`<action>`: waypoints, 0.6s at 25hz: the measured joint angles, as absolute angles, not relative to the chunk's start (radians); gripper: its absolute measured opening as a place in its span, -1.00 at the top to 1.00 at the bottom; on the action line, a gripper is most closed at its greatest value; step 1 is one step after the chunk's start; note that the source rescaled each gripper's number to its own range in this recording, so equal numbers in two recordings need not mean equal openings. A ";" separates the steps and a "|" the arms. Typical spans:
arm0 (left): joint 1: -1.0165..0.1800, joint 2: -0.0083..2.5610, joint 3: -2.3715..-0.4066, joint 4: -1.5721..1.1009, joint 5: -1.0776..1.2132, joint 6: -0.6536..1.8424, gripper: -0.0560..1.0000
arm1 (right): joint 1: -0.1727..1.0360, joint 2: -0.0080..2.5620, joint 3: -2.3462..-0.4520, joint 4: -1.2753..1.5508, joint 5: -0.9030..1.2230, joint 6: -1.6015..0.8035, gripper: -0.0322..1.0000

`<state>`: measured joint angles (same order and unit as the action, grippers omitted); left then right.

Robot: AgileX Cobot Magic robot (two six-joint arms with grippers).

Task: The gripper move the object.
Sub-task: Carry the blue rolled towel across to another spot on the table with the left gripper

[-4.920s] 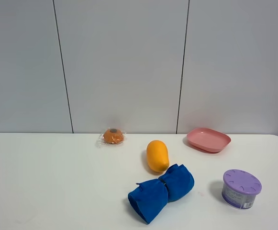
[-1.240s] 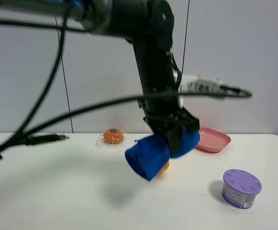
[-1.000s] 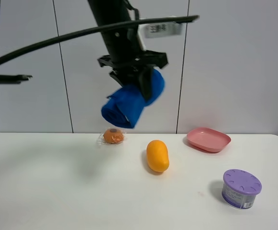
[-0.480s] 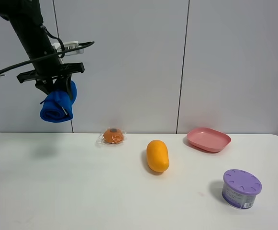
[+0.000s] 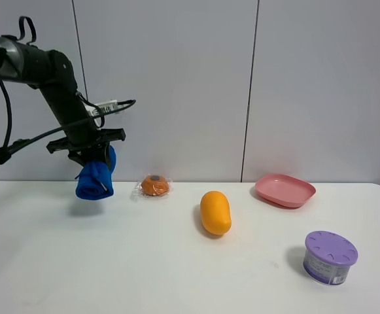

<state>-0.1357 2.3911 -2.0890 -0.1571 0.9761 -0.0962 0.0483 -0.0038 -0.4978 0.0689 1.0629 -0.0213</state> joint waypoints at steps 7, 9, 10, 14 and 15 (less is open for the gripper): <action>-0.133 2.444 -2.089 -0.155 0.911 0.000 0.89 | 0.048 -0.004 -0.498 0.069 1.063 -0.021 -1.00; -0.133 2.446 -2.089 -0.155 0.905 0.025 0.82 | 0.048 -0.004 -0.498 0.069 1.063 -0.021 -1.00; -0.133 2.447 -2.089 -0.155 0.902 0.030 0.66 | 0.048 -0.004 -0.498 0.069 1.063 -0.021 -1.00; -0.133 2.447 -2.089 -0.162 0.896 0.035 0.05 | 0.048 -0.004 -0.498 0.069 1.063 -0.021 -1.00; -0.133 2.447 -2.089 -0.162 0.896 0.031 0.00 | 0.048 -0.004 -0.498 0.069 1.063 -0.021 -1.00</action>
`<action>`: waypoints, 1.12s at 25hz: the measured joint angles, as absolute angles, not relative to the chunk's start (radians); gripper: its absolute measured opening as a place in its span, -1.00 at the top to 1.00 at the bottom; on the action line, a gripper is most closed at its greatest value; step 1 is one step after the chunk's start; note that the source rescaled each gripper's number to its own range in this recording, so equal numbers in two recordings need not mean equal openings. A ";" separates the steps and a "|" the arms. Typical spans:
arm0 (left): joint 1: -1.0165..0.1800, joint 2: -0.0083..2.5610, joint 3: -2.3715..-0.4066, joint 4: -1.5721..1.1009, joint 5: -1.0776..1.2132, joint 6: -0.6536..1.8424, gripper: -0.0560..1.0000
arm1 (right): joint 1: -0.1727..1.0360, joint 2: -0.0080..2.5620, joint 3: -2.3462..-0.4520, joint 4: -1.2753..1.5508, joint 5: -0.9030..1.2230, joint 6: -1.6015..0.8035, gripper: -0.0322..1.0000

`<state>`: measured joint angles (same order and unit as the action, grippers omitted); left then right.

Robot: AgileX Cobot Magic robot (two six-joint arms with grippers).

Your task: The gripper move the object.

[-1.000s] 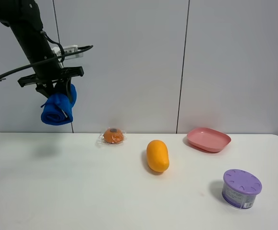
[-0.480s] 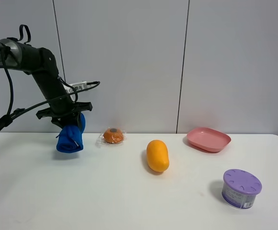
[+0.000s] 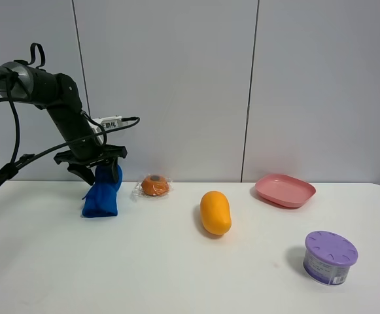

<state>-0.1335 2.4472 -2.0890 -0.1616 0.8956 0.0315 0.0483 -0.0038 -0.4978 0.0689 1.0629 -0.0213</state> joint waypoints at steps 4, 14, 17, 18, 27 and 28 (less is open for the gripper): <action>-0.133 2.434 -2.089 -0.162 0.918 0.016 -0.06 | 0.048 -0.004 -0.498 0.069 1.063 -0.021 -1.00; -0.157 2.036 -2.088 -0.166 1.197 0.039 -0.05 | 0.048 -0.004 -0.498 0.069 1.063 -0.021 -1.00; -0.157 1.885 -2.088 -0.166 1.209 0.078 -0.05 | 0.048 -0.004 -0.498 0.069 1.063 -0.021 -1.00; -0.157 1.840 -2.088 -0.166 1.209 0.094 -0.05 | 0.048 -0.004 -0.498 0.069 1.063 -0.021 -1.00; -0.157 1.357 -2.079 -0.167 1.210 0.154 -0.28 | 0.048 -0.004 -0.498 0.069 1.063 -0.021 -1.00; -0.157 1.309 -2.068 -0.167 1.210 0.155 -0.36 | 0.048 -0.004 -0.498 0.069 1.063 -0.021 -1.00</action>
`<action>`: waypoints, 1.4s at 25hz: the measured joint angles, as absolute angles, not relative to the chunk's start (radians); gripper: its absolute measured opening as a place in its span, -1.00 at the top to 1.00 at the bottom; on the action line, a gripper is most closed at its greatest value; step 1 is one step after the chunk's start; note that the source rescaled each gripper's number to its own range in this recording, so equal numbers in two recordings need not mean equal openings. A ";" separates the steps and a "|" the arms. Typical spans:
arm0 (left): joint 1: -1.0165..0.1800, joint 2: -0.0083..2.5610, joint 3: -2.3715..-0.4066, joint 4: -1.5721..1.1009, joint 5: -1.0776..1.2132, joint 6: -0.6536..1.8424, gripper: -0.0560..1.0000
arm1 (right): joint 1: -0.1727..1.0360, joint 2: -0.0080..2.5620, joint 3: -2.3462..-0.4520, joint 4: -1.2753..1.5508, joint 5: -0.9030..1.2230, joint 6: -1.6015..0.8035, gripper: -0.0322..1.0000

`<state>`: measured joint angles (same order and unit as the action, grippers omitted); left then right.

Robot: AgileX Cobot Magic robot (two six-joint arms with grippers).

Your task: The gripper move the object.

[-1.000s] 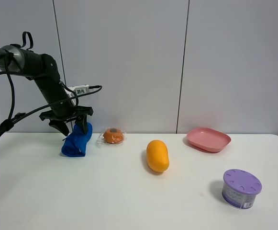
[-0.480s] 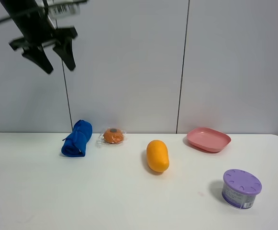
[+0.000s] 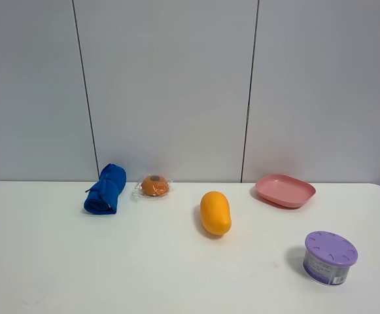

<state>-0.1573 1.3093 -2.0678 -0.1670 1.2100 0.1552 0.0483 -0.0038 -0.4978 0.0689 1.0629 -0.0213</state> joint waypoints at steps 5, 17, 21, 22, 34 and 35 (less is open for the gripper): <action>-0.157 1.077 -1.909 -0.154 1.210 0.137 -0.51 | 0.048 -0.004 -0.498 0.069 1.063 -0.021 -1.00; -0.157 0.515 -1.197 0.010 1.216 -0.113 -0.52 | 0.048 -0.004 -0.498 0.069 1.063 -0.021 -1.00; -0.158 0.361 -0.985 0.000 1.217 -0.168 -0.52 | 0.048 -0.004 -0.498 0.069 1.063 -0.021 -1.00; -0.158 0.326 -0.945 0.000 1.217 -0.173 -0.52 | 0.048 -0.004 -0.498 0.069 1.063 -0.021 -1.00; -0.158 0.072 -0.554 0.035 1.151 -0.148 -0.52 | 0.048 -0.004 -0.498 0.069 1.063 -0.021 -1.00; -0.158 0.062 -0.544 0.031 1.140 -0.134 -0.52 | 0.048 -0.004 -0.498 0.069 1.063 -0.021 -1.00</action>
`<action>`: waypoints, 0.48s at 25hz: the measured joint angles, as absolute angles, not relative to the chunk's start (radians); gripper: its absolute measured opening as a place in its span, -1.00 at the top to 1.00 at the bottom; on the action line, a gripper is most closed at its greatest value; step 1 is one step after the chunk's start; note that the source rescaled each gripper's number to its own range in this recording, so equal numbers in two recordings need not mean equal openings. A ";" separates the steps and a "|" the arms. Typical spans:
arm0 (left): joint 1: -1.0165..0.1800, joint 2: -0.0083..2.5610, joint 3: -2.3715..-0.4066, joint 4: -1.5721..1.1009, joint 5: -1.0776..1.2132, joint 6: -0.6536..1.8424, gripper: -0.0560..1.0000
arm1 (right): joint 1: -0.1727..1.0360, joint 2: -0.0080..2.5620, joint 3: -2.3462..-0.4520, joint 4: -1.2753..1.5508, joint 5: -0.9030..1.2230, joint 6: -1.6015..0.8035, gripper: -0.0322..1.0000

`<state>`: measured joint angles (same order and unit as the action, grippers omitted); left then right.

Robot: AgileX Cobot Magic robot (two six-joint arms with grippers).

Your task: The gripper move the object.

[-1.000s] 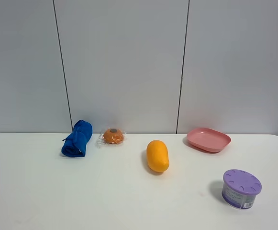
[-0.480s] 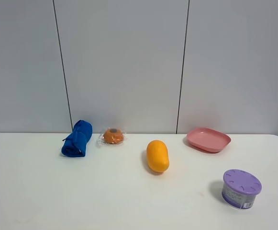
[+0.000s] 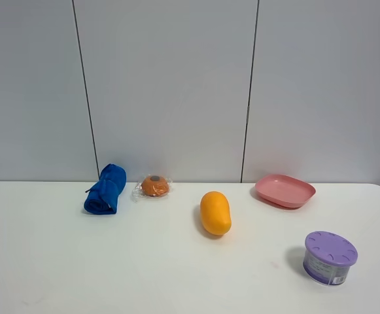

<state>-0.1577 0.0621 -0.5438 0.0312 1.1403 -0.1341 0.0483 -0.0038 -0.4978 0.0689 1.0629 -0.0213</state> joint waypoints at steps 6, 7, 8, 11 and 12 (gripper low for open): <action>-0.158 0.014 -0.509 0.015 1.069 0.031 -0.52 | 0.048 -0.004 -0.498 0.069 1.063 -0.021 -1.00; -0.158 0.007 -0.507 0.013 1.066 0.043 -0.52 | 0.048 -0.004 -0.498 0.069 1.063 -0.021 -1.00; -0.158 0.001 -0.507 0.010 1.062 0.050 -0.52 | 0.048 -0.004 -0.498 0.069 1.063 -0.021 -1.00; -0.158 -0.005 -0.507 -0.005 1.058 0.072 -0.52 | 0.048 -0.004 -0.498 0.069 1.063 -0.021 -1.00; -0.158 -0.006 -0.507 -0.007 1.058 0.075 -0.52 | 0.048 -0.004 -0.498 0.069 1.063 -0.021 -1.00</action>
<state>-0.1577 -0.0059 -0.5071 -0.0065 1.0582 0.0747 0.0483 -0.0038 -0.4978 0.0689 1.0629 -0.0213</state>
